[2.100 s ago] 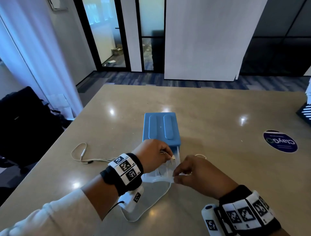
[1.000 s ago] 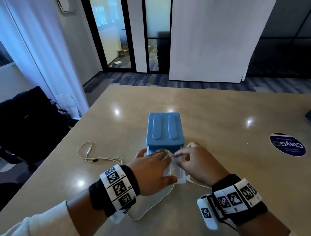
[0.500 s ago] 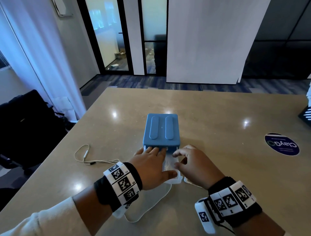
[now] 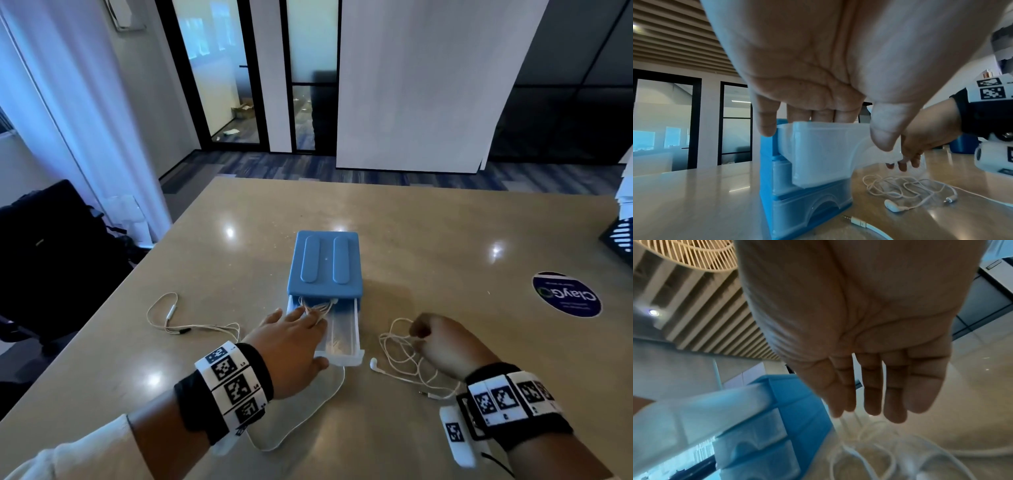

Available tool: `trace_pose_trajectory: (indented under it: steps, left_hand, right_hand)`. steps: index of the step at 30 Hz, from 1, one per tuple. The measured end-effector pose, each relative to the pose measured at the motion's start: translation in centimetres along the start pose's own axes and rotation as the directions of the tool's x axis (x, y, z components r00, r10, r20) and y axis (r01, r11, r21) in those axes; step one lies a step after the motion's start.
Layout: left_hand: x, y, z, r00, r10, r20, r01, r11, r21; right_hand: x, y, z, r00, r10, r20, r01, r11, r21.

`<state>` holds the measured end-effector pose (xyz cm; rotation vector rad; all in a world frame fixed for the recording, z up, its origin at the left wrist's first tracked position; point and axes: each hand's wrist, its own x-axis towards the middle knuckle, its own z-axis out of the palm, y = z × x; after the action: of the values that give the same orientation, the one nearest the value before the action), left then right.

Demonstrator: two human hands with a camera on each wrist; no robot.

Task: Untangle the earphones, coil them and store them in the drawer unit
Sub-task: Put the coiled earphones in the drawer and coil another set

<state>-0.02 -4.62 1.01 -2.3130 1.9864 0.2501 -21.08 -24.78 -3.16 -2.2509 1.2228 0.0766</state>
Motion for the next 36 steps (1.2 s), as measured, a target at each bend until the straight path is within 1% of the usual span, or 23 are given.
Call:
trace_pose_trajectory:
  steps: [2,5,8,11,14,15,16,18,20,21,22,24,25,27,30,36]
  left_hand:
    - [0.1,0.1,0.0,1.000,0.001,-0.005,-0.001,1.000,-0.008]
    - [0.3,0.0,-0.3,1.000,-0.005,-0.015,0.005,0.999,-0.031]
    - [0.5,-0.2,-0.6,0.999,-0.010,-0.039,0.008,0.999,-0.051]
    - [0.1,-0.2,-0.9,0.998,-0.017,-0.068,0.013,0.998,-0.064]
    - [-0.7,0.1,-1.7,0.988,-0.021,-0.151,0.010,0.997,-0.070]
    - [-1.0,0.2,-2.1,0.980,-0.025,-0.196,0.007,0.996,-0.088]
    - [-1.3,0.3,-2.4,0.968,-0.032,-0.248,0.003,0.993,-0.116]
    - [-2.0,0.7,-3.0,0.933,-0.054,-0.355,-0.015,0.982,-0.190]
    - [-2.6,1.2,-3.2,0.899,-0.074,-0.431,-0.038,0.969,-0.245]
    - [-2.8,1.6,-3.2,0.890,-0.079,-0.450,-0.047,0.964,-0.263]
    - [-3.0,1.9,-3.2,0.887,-0.081,-0.455,-0.054,0.959,-0.276]
    - [-3.3,2.6,-3.0,0.903,-0.073,-0.424,-0.059,0.956,-0.288]
    - [-3.4,2.9,-2.7,0.916,-0.067,-0.396,-0.054,0.956,-0.287]
    - [-3.5,3.5,-2.1,0.937,-0.050,-0.345,-0.052,0.959,-0.280]
    - [-3.6,4.5,-1.0,0.963,-0.020,-0.270,-0.063,0.953,-0.295]
    - [-3.9,5.5,0.5,0.988,0.035,-0.149,-0.082,0.943,-0.323]
  right_hand:
    - [0.0,0.7,0.8,0.999,0.021,0.048,-0.018,0.998,-0.063]
    - [-0.2,0.9,1.8,0.997,0.046,0.066,-0.040,0.995,-0.090]
    - [-0.4,0.6,3.1,0.996,0.031,0.086,-0.020,0.992,-0.128]
    - [-0.8,-0.2,3.9,0.990,0.020,0.143,0.016,0.969,-0.248]
    - [-0.9,-0.3,4.3,0.984,-0.007,0.176,0.052,0.966,-0.254]
    - [-1.1,-0.3,4.3,0.985,-0.011,0.170,0.051,0.972,-0.230]
    - [-1.2,-0.1,4.3,0.990,-0.013,0.138,0.041,0.980,-0.197]
    - [-1.9,0.5,4.0,0.999,-0.028,0.021,0.031,0.985,-0.167]
    - [-3.0,1.4,3.3,0.995,-0.052,-0.087,0.035,0.983,-0.182]
    - [-3.5,2.0,2.9,0.994,-0.041,-0.101,0.021,0.981,-0.195]
    - [-4.0,2.9,2.6,0.996,-0.014,-0.085,-0.005,0.977,-0.211]
    - [-4.5,4.5,2.6,0.998,0.056,-0.017,-0.058,0.974,-0.218]
    - [-4.5,5.2,2.8,0.998,0.064,0.009,-0.060,0.973,-0.221]
    - [-4.5,6.0,3.6,0.998,0.054,0.014,-0.049,0.969,-0.243]
    - [-4.8,6.3,4.5,1.000,0.026,-0.012,-0.028,0.969,-0.247]
    - [-5.7,6.1,4.7,0.998,0.042,0.053,-0.029,0.973,-0.231]
